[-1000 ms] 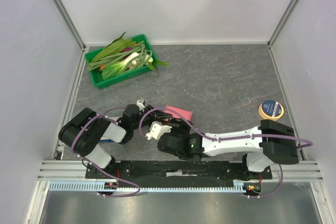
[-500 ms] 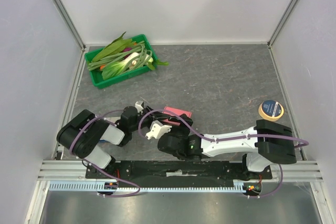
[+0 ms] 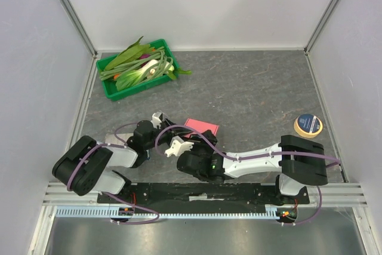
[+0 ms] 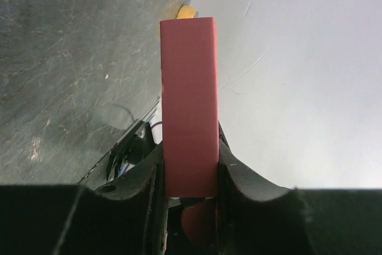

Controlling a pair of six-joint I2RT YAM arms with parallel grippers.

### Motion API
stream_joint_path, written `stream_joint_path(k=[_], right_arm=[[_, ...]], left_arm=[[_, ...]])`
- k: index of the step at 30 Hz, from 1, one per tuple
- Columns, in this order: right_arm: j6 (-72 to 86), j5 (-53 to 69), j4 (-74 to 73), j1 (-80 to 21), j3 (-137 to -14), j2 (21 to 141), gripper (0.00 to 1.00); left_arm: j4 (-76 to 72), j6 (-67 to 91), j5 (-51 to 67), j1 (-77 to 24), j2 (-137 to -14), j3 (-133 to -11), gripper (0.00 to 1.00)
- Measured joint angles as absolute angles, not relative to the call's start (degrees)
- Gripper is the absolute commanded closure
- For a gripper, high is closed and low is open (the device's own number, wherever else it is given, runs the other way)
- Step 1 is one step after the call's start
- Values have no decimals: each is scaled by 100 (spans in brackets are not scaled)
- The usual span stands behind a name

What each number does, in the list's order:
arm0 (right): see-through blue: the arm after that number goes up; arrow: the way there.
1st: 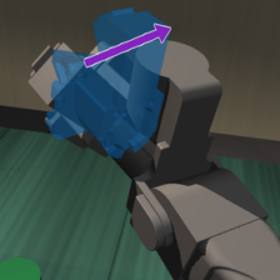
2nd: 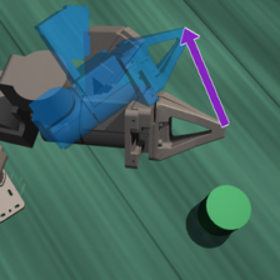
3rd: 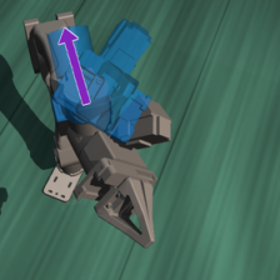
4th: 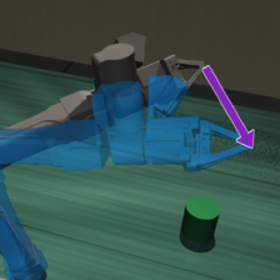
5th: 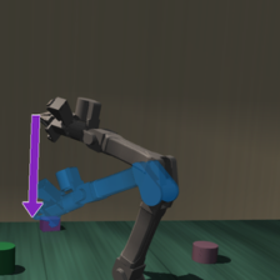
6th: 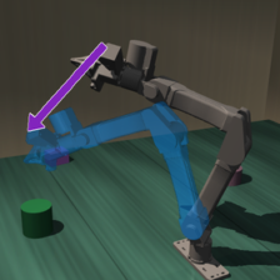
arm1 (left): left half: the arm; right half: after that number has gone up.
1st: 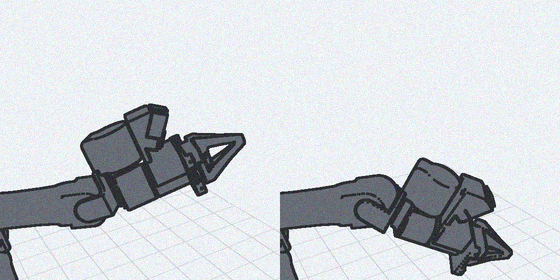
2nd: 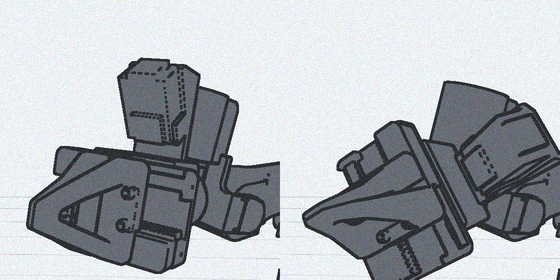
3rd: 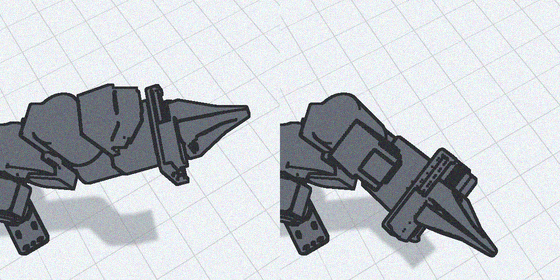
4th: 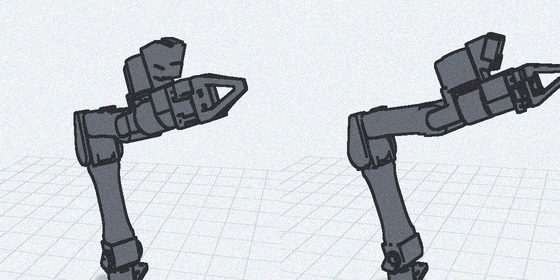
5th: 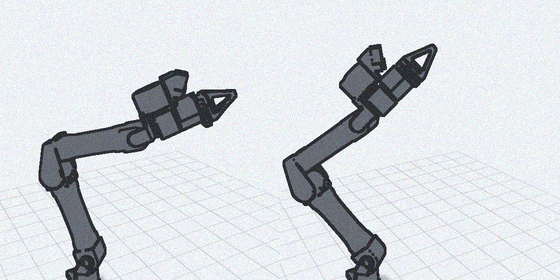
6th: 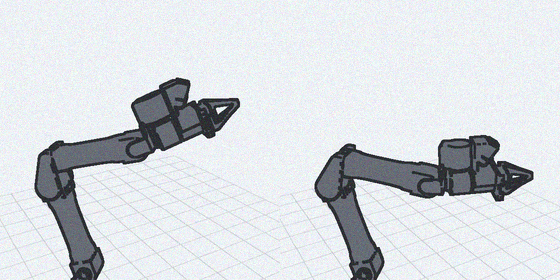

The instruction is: Fold the paper box

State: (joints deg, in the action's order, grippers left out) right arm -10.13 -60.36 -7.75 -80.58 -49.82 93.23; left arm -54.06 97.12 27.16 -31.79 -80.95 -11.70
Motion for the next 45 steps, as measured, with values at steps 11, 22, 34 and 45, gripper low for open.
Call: stream_joint_path(k=[11, 22, 34, 45], right_arm=[[-910, -5660, -615, -7915, -4930, 9076, 74], [-198, -2906, -1002, -6388, -4718, 8246, 72], [-301, -644, -1684, -5387, -5323, 8941, 75], [-635, 679, -1824, -4668, -5618, 9188, 75]], left_arm=[[-5201, 9625, 2703, -3175, -7754, -1068, 28], [-3297, 7682, 1973, -3096, -5572, -1002, 22], [-1643, 4139, 1092, -3188, -4733, -1621, 37], [-2259, 2263, 1103, -3446, -5588, -1695, 28]])
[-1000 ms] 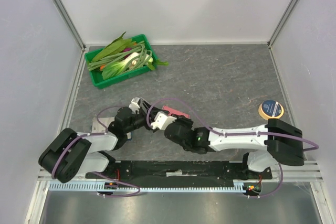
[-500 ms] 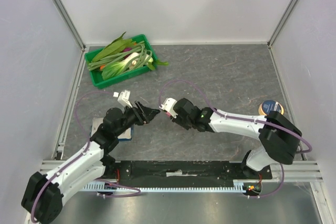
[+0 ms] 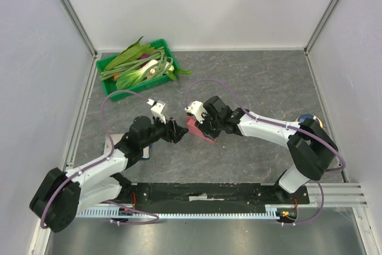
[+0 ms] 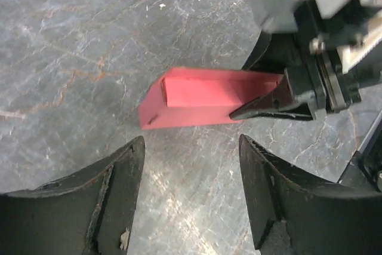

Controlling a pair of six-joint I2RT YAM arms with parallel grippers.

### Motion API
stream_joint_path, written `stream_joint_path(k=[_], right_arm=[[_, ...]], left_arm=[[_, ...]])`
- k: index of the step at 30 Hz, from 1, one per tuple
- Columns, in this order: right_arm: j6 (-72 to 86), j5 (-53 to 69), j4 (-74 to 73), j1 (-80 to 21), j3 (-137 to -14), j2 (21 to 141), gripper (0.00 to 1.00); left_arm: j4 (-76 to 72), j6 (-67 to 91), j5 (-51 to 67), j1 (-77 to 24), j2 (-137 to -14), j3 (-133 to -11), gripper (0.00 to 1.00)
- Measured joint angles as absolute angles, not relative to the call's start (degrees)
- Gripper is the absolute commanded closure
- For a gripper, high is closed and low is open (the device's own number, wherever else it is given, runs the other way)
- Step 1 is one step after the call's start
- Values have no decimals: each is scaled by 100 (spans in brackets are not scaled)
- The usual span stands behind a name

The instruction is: Fold the paper box

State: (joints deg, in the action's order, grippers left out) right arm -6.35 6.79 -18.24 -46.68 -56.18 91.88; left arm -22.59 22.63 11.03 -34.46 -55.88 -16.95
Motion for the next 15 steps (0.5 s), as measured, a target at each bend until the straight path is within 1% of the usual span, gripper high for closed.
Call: stream_joint_path(k=[2, 5, 8, 9, 10, 13, 15], right_arm=[[-670, 733, -1822, -4648, -5618, 9188, 76], [-711, 775, -1813, -4635, -5618, 9188, 76], [-729, 803, -1813, -4626, -5618, 9185, 76], [-733, 810, -1813, -4626, -5618, 9185, 76], [-751, 819, -1813, -4622, -5618, 9183, 77], [-766, 858, -1815, -4580, -5618, 9183, 77], [-770, 910, -1813, -4545, -5618, 9183, 77]], left_arm=[[-2231, 2016, 1306, -3363, -5946, -1977, 31], [-2255, 1833, 1820, -2939, -6628, -2536, 31], [-2322, 1697, 2226, -2635, -6893, -2685, 33], [-2318, 1645, 2373, -2602, -6923, -2685, 37], [-2320, 1586, 2554, -2593, -6967, -2698, 39], [-2338, 1389, 3013, -2582, -7225, -2832, 41], [-2412, 1280, 3225, -2580, -7354, -2873, 45]])
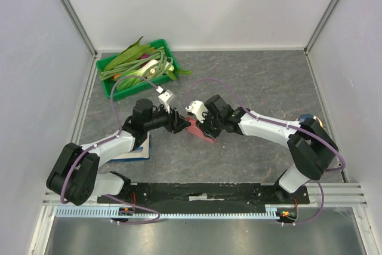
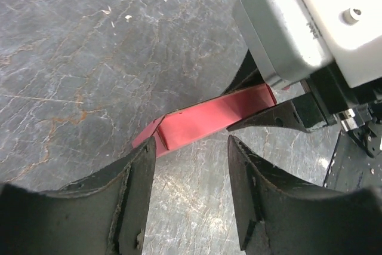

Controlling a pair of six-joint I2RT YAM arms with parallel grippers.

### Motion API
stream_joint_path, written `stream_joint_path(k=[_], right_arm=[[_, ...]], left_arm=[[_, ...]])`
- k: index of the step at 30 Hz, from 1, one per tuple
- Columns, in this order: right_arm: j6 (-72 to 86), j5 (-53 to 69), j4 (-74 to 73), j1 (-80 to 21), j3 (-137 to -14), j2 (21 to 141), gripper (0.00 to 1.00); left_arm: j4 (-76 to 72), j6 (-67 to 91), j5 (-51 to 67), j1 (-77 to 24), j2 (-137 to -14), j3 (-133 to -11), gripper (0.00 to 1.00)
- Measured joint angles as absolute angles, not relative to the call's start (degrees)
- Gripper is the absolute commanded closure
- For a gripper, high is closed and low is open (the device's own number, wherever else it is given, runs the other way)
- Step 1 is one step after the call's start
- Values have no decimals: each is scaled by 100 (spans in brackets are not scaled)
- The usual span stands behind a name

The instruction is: Fold the paper box

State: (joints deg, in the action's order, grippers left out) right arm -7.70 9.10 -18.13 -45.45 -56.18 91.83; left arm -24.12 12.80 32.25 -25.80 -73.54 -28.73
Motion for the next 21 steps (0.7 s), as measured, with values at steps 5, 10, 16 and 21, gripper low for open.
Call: stream_joint_path(k=[5, 10, 16, 21], right_arm=[[-777, 980, -1813, -4515, -5616, 9183, 78], [-779, 982, -1811, -4515, -5616, 9183, 78], [-779, 982, -1813, -4512, -5616, 9183, 79], [-779, 982, -1813, -4515, -5616, 9183, 80]], left_arm=[[-2425, 989, 3573, -2574, -7671, -3004, 56], [-2346, 707, 3603, -2571, -7754, -3124, 56], [-2043, 486, 3323, -2545, -7644, -3181, 47], [-1872, 360, 3170, -2394, -7568, -3201, 48]])
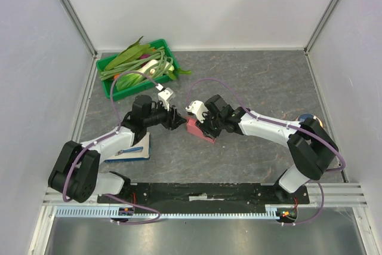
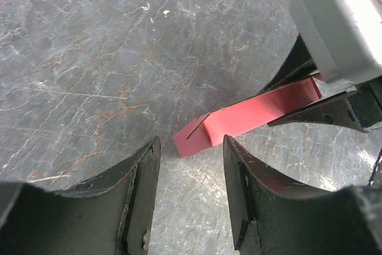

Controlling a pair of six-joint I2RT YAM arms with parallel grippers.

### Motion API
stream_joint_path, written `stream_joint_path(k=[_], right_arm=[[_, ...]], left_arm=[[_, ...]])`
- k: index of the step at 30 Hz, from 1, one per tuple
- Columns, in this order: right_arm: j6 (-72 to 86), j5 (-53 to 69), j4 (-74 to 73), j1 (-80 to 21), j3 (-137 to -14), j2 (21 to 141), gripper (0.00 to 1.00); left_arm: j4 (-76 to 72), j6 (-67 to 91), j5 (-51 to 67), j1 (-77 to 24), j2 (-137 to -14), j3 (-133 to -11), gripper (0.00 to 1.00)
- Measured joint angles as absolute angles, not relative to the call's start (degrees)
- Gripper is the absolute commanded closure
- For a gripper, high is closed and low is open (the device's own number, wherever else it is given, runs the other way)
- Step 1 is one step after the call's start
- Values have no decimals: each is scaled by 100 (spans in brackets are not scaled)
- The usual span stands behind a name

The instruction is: Fold the paper box

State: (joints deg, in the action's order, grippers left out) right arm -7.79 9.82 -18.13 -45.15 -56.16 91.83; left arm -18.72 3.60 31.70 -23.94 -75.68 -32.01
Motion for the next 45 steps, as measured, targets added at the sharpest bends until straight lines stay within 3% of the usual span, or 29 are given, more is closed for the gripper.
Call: stream_joint_path(k=[17, 25, 35, 37, 45], right_arm=[[-814, 1026, -1817, -4512, -5616, 9185, 80], [-814, 1050, -1822, -4512, -5616, 9185, 81], [-814, 1052, -1820, -4512, -5616, 9185, 81], [-812, 1050, -1820, -4512, -5616, 9185, 81], [-746, 1048, -1839, -4486, -5616, 9185, 83]], left_arm=[[-1975, 130, 3983, -2274, -8103, -3518, 65], [-2134, 123, 4115, -2274, -8285, -3542, 66], [-2165, 121, 4093, -2287, -8309, -3542, 94], [-2198, 121, 4001, -2344, -8287, -3529, 98], [-2464, 143, 2797, -2873, -7896, -3186, 98]])
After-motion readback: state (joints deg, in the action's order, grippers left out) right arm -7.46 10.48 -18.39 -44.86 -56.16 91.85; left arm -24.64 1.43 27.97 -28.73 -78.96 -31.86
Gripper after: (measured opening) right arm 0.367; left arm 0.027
